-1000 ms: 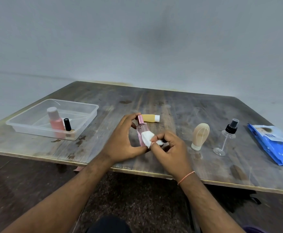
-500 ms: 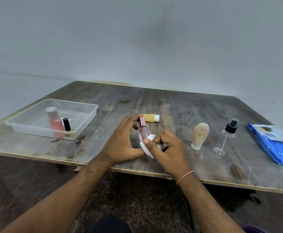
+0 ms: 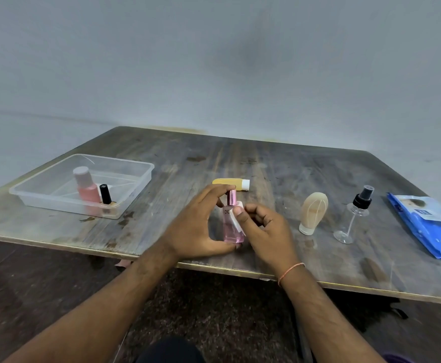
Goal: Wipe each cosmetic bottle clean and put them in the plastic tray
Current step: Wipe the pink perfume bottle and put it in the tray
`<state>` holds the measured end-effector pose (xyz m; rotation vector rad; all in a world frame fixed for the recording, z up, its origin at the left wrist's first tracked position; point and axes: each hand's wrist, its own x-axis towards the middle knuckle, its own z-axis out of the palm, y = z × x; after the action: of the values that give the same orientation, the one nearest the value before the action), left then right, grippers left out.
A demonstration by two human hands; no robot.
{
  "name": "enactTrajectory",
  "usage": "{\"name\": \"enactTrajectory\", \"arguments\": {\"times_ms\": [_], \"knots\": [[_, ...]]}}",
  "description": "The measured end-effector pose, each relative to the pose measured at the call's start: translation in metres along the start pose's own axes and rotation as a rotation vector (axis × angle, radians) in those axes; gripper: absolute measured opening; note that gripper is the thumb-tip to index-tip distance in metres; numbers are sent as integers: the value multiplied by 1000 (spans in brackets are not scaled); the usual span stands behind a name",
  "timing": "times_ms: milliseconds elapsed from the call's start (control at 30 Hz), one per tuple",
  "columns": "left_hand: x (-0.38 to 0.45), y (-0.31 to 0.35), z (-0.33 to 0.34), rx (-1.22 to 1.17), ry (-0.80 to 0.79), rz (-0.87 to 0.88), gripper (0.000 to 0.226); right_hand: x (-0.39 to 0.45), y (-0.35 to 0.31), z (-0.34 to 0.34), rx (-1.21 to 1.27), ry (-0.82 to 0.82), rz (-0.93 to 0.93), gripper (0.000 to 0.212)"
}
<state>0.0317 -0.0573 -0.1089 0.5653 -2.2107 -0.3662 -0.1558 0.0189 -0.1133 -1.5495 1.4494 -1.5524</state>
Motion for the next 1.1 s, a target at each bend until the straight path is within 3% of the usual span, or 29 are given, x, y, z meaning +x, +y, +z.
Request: {"name": "enactTrajectory", "arguments": {"times_ms": [133,267,367,433,500,600,667,800,967,1100], "knots": [[-1,-4,1,-4,24,-13,111,-1,3,2,-91,-102,22,23],[-1,-8,3,-36,38,-10,116,2,6,0,-58,-86,41,17],[0,-15,5,-141,12,-162,123,4,9,-1,87,-63,86,15],[3,-19,6,-300,-17,-287,107,6,12,-2,143,-32,102,16],[6,-22,8,-432,-75,-377,78,9,17,-2,126,-6,108,23],[8,-27,8,-387,-146,-402,45,14,27,3,0,9,99,70],[8,-30,7,-381,-158,-396,33,18,38,3,-79,9,83,84],[9,-32,7,-400,-160,-412,27,13,26,-1,-228,57,44,74],[8,-33,9,-430,-155,-429,40,7,15,-2,-287,79,4,38],[8,-31,9,-412,-146,-445,43,5,9,-3,-312,86,8,34]]}}
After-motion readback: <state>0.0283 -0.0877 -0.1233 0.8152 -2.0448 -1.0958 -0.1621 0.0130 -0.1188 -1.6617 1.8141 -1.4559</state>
